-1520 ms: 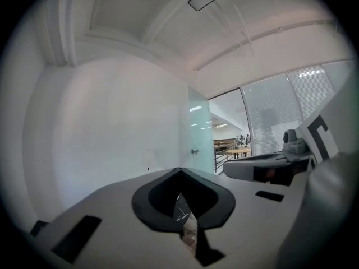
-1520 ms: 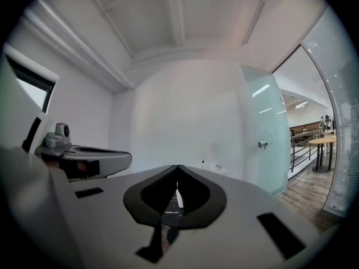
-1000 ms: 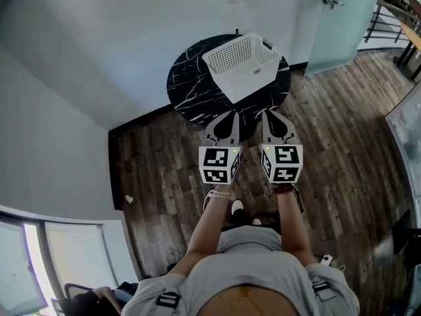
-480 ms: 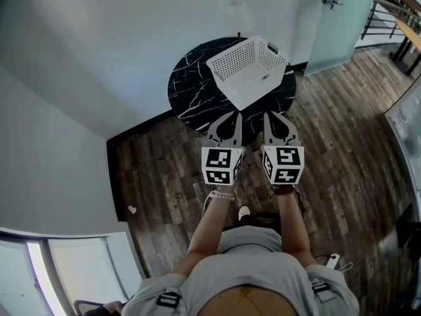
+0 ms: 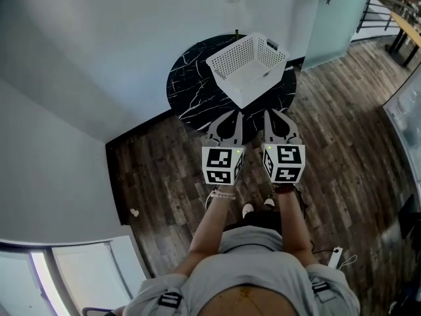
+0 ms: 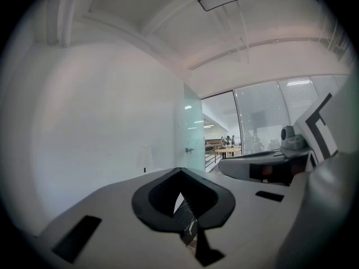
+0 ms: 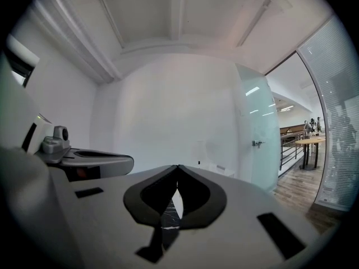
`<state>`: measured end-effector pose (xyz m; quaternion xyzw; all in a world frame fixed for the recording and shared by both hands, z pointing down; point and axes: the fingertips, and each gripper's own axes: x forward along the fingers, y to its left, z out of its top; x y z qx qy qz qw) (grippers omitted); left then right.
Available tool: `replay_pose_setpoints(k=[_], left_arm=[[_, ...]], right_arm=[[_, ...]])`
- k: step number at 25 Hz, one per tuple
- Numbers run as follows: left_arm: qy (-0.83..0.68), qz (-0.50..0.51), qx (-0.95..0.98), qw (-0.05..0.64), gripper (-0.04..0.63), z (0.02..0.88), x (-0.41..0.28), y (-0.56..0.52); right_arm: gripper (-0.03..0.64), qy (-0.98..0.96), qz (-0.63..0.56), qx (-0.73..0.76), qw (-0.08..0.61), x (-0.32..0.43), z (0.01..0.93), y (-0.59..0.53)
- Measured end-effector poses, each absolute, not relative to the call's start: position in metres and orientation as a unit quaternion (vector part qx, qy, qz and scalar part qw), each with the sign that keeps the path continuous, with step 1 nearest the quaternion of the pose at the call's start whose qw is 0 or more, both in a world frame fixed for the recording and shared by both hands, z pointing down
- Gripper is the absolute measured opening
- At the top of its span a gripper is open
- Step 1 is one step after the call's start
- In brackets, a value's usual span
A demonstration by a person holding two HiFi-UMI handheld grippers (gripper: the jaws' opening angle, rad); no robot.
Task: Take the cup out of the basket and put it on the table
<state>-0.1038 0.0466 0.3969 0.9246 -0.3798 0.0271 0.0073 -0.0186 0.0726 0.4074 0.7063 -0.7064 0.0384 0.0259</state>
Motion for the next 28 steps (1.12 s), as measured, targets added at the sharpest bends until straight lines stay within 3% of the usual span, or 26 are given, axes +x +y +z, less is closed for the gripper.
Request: replay_pose_setpoints(k=[28], left_arm=[[-0.408, 0.030, 0.913, 0.005, 0.005, 0.390, -0.088, -0.018]], right_arm=[[0.008, -0.736, 0.033, 0.675, 0.037, -0.006, 0.402, 0.002]])
